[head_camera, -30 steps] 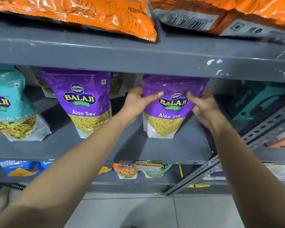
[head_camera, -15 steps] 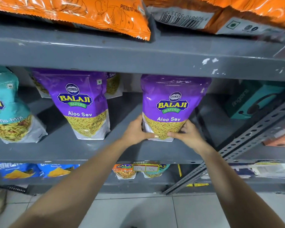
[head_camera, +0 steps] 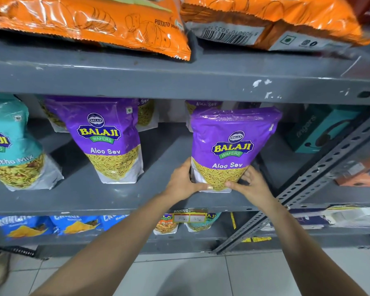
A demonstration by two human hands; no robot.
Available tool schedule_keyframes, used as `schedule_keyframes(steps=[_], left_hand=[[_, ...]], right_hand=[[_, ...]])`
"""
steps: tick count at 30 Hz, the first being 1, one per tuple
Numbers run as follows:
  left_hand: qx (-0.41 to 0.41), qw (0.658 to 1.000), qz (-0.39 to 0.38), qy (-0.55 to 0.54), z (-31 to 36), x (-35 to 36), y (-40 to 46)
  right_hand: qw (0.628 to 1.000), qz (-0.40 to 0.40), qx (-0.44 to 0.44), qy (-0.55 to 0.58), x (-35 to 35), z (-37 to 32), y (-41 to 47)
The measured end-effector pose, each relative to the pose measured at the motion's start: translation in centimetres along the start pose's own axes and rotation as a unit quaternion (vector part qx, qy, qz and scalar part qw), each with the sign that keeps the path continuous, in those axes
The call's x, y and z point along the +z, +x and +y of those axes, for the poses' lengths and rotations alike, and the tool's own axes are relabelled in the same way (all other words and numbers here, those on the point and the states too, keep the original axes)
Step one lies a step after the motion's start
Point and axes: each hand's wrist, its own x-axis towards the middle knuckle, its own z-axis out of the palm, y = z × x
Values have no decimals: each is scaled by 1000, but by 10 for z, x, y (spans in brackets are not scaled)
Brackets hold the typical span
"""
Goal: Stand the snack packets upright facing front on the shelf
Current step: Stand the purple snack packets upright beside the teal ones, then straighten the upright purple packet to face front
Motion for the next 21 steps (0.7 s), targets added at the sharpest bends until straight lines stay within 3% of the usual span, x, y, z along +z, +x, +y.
schedule_keyframes(steps=[11, 13, 15, 18, 21], left_hand=[[1, 1000, -17, -15, 0, 1, -1], [-4, 999, -25, -27, -3, -1, -4], [-14, 999, -21, -44, -7, -5, -12], [-32, 997, 40, -55, -27, -24, -34], [-28, 988, 141, -56, -60, -60, -63]], right_hand=[[999, 37, -11, 15, 6, 4, -11], [997, 72, -19, 26, 11, 3, -16], [986, 155, -37, 53, 18, 4, -25], [957, 274, -92, 33, 39, 8, -49], [952, 239, -187, -31, 81, 1, -65]])
